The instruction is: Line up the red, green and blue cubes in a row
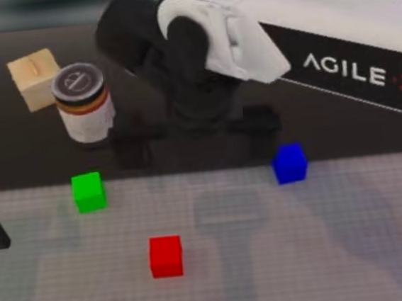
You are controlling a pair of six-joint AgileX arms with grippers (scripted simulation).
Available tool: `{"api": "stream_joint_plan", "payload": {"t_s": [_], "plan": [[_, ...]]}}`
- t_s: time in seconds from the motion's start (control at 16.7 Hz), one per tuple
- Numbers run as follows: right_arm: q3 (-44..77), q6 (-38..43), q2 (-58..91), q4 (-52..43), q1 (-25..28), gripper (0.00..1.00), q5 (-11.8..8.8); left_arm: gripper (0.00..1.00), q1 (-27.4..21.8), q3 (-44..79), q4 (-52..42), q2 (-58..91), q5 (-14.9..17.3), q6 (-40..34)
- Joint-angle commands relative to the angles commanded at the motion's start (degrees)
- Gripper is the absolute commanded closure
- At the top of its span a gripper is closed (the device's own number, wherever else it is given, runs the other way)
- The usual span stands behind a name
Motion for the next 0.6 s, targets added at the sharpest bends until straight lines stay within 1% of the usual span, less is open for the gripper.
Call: {"api": "stream_joint_plan", "payload": {"t_s": [0.18,0.36,0.48,0.6], "plan": [[-12.6,-6.7,-16.0,7.4,-6.1,0.0,2.3,0.0,-1.7,9.8,-6.8,12.6,0.0,-2.9],[-28.6,-14.5,-35.7,16.3,-13.7,0.0,4.0,0.0,-3.7,20.9,-14.7,29.0,-0.1,-6.1],[-40.5,-20.0,-49.6,22.8,-19.0,0.0,4.6,0.0,-5.1,28.3,-20.2,40.4,-0.1,-8.3],[-52.6,-25.4,-63.0,29.3,-24.3,0.0,4.5,0.0,-6.5,35.9,-25.9,52.0,-0.1,-10.6]]}}
